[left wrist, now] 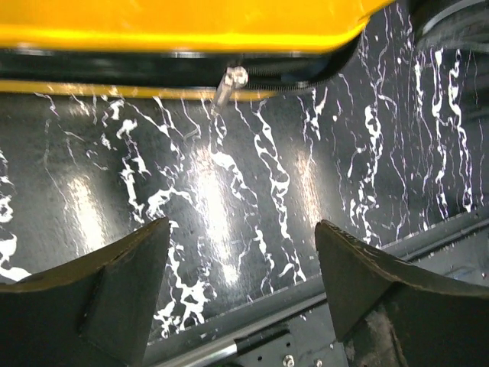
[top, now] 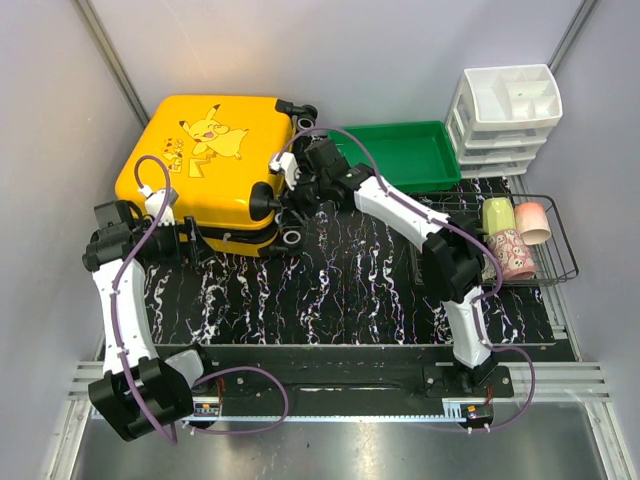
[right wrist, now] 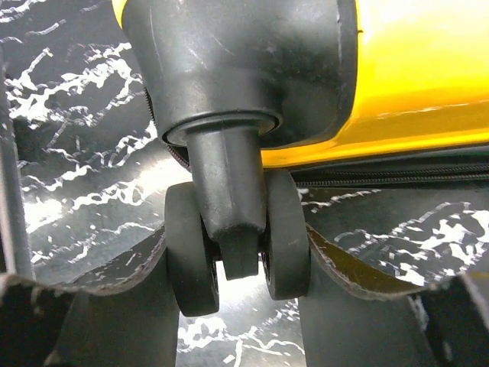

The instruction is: Open, take out, and arrange the luggage

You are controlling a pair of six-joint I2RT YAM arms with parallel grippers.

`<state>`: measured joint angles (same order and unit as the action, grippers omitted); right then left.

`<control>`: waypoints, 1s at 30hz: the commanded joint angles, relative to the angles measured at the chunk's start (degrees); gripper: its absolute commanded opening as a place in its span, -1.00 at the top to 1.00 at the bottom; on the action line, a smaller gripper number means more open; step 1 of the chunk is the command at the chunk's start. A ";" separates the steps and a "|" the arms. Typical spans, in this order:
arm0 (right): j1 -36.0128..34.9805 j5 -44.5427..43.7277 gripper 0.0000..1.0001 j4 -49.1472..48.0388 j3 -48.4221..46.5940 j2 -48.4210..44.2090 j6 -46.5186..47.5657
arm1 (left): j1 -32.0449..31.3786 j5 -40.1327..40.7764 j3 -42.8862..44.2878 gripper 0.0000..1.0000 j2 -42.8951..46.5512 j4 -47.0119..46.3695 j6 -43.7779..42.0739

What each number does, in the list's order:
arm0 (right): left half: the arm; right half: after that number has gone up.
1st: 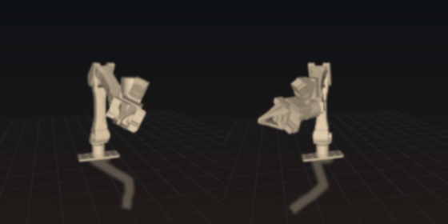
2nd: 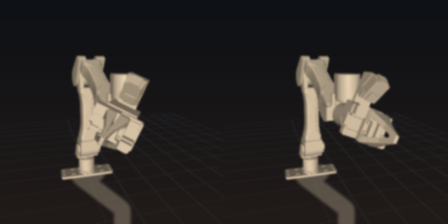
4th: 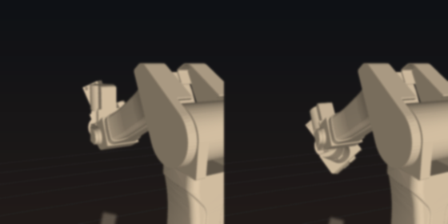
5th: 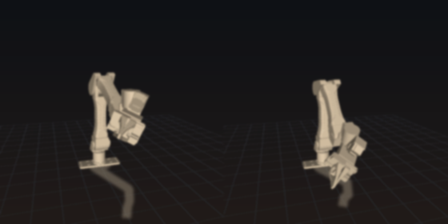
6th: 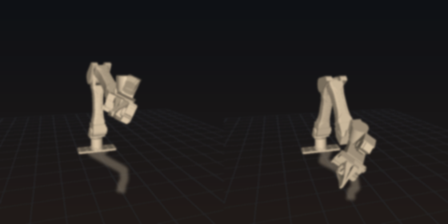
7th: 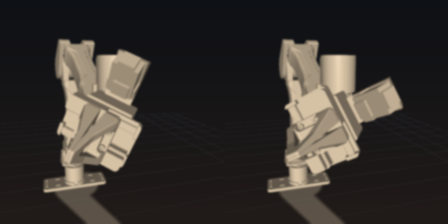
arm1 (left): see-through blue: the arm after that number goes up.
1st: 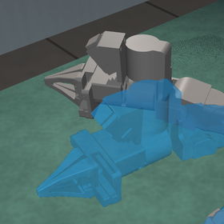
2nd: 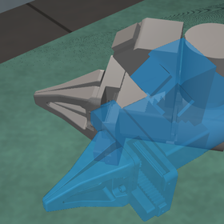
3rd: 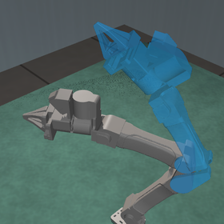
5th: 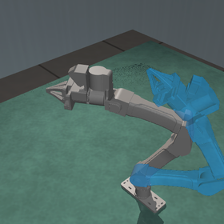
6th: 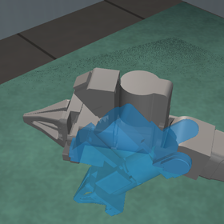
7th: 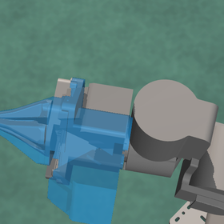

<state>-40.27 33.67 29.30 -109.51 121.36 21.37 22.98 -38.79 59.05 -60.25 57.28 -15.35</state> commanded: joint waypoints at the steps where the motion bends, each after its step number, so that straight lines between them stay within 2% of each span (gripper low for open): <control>1: -8.75 6.32 1.00 -5.65 3.24 -3.31 -6.93 | 0.92 -0.86 1.42 -0.59 -1.62 -8.58 4.63; 5: -16.05 7.20 1.00 -13.19 9.39 -5.87 -11.51 | 1.63 -0.94 4.32 -0.59 -5.48 -9.90 4.55; 9: -22.65 6.85 1.00 -16.55 5.99 -5.00 -14.25 | 1.71 1.34 5.99 -0.57 -9.61 -12.71 4.81; 12: -24.07 6.06 0.38 -17.00 1.59 -4.38 -16.17 | 2.24 2.39 8.62 -0.57 -13.04 -12.80 5.07; 13: -23.11 5.36 -0.06 -16.12 0.71 -5.42 -16.53 | 2.59 2.75 9.24 -0.58 -13.84 -12.80 5.16; 15: -20.91 3.69 -0.32 -15.50 1.23 -8.40 -16.27 | 3.29 3.80 11.00 -0.61 -14.90 -12.80 5.51; 17: -15.39 3.07 -0.54 -14.19 2.20 -10.26 -16.62 | 4.35 4.33 12.31 -0.62 -14.64 -12.72 5.77; 23: 2.35 3.59 -0.77 -9.79 -0.96 -13.17 -17.67 | 4.53 3.37 12.06 -0.70 -9.72 -11.40 5.78; 25: 6.07 3.60 -0.78 -9.87 -2.45 -12.20 -18.38 | 4.44 4.24 11.10 -0.69 -9.19 -10.26 5.51; 28: 11.08 -1.40 -0.77 -11.01 -3.77 -9.75 -17.76 | 4.53 5.30 9.34 -0.68 -8.75 -9.46 5.33; 30: 15.02 -1.86 -0.79 -13.38 -5.78 -6.68 -20.99 | 4.53 4.08 8.98 -0.67 -8.57 -9.38 5.16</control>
<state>-28.25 33.30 18.63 -111.66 112.99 3.97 27.70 -32.69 68.25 -69.93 51.00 -11.29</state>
